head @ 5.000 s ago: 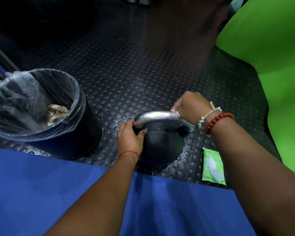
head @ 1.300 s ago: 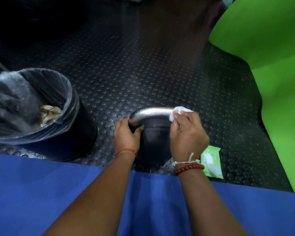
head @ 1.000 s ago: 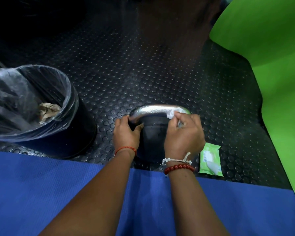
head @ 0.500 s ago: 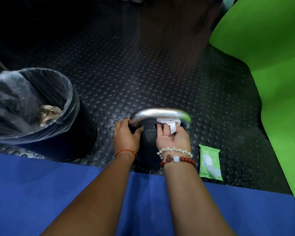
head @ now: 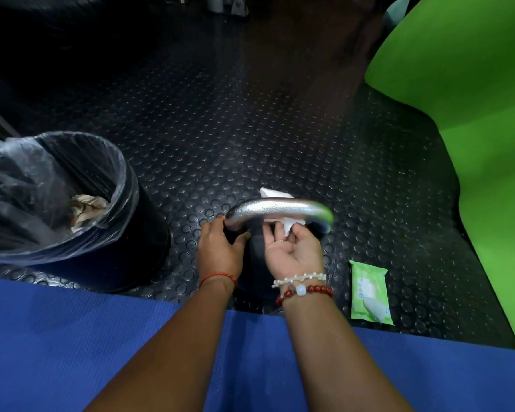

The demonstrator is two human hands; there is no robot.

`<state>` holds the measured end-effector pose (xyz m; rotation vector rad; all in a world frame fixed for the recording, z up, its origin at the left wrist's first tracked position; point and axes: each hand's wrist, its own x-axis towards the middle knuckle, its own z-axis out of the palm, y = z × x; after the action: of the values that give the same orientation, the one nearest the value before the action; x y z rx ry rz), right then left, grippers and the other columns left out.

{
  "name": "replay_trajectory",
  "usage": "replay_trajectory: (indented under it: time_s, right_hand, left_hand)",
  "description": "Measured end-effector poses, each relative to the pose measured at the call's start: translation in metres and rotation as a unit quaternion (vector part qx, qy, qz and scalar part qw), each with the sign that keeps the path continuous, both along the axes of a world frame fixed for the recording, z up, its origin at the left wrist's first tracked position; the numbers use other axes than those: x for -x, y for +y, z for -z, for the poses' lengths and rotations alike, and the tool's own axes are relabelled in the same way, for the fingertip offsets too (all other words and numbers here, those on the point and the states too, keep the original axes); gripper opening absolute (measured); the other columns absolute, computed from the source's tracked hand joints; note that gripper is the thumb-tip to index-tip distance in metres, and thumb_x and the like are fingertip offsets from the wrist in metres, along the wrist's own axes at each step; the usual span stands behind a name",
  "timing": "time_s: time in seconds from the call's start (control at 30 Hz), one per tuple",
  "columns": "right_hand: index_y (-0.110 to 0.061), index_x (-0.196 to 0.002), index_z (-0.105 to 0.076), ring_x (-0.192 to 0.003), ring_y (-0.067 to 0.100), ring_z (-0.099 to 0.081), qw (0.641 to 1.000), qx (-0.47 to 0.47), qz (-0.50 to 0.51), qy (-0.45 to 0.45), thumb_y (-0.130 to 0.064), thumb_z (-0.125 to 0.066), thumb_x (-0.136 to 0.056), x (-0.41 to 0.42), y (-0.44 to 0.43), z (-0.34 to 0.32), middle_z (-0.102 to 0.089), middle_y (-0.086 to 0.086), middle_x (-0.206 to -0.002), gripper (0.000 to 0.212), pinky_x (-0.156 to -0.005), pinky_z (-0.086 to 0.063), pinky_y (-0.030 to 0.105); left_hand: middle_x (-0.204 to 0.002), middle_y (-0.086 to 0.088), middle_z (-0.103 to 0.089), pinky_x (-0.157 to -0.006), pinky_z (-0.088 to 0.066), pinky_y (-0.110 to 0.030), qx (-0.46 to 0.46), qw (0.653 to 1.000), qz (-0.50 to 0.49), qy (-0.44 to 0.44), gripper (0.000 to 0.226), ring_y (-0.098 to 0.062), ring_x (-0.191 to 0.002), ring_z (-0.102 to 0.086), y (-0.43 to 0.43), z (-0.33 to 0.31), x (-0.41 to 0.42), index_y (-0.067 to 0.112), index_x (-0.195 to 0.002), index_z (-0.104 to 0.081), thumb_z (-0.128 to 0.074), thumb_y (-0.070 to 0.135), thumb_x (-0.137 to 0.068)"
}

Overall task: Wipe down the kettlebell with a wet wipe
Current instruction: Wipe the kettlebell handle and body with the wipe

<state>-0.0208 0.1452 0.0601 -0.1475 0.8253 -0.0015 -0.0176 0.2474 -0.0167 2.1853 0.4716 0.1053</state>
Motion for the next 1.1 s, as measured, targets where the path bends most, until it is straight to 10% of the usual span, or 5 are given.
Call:
replay_trajectory:
  time_s: [0.7,1.1]
  right_hand:
    - [0.0,-0.094,-0.06,-0.087,0.025,-0.064,0.999,0.02,-0.038,-0.009,0.005,-0.043,-0.092,0.0,-0.004,0.01,-0.071,0.013,-0.076,0.018,-0.105,-0.04,0.047]
    - [-0.004,-0.108,-0.055,-0.091,0.027,-0.062,0.998,0.018,-0.066,-0.016,0.007,-0.041,-0.092,0.003,-0.006,0.014,-0.063,0.016,-0.1,0.024,-0.103,-0.04,0.049]
  left_hand:
    - [-0.106,-0.004,-0.054,-0.082,-0.047,-0.03,-0.003,1.0,-0.001,0.008,0.026,-0.022,-0.093,-0.056,0.0,-0.004,0.001,0.014,-0.096,-0.06,-0.074,0.027,-0.078]
    - [-0.115,0.0,-0.061,-0.069,-0.051,-0.019,0.105,0.99,0.077,0.053,0.044,-0.01,-0.083,-0.059,0.045,-0.009,-0.008,0.026,-0.118,-0.06,-0.055,-0.003,-0.085]
